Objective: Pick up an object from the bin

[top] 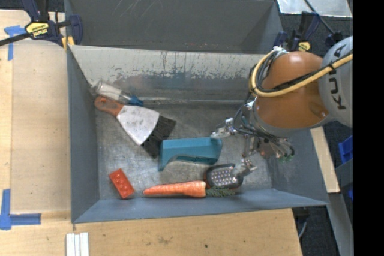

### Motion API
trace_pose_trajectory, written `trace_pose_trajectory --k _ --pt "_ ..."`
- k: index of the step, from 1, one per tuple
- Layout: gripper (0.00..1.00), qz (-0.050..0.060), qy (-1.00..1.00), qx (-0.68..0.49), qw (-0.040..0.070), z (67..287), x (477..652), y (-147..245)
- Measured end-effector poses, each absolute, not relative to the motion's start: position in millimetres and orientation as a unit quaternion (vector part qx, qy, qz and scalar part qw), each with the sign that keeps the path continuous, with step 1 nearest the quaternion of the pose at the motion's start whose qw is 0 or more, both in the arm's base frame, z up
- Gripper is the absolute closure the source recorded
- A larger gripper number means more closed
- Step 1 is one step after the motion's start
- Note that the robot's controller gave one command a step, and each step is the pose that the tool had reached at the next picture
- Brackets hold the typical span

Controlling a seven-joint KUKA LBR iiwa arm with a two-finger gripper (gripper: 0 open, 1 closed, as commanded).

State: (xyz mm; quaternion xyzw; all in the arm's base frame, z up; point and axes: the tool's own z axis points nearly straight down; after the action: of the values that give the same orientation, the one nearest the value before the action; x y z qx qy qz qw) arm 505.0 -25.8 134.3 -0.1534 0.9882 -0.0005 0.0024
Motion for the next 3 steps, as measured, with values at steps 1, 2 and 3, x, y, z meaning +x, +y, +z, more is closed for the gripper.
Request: trace_pose_trajectory --k 1,2,3 --pt "0.0 -0.002 0.996 -0.088 -0.004 111.2 522.8 -7.1" --pt "1.0 -0.002 0.996 -0.084 -0.006 109.8 520.3 -7.9" --pt "1.0 -0.002 0.996 -0.083 -0.006 109.9 520.5 -7.8"
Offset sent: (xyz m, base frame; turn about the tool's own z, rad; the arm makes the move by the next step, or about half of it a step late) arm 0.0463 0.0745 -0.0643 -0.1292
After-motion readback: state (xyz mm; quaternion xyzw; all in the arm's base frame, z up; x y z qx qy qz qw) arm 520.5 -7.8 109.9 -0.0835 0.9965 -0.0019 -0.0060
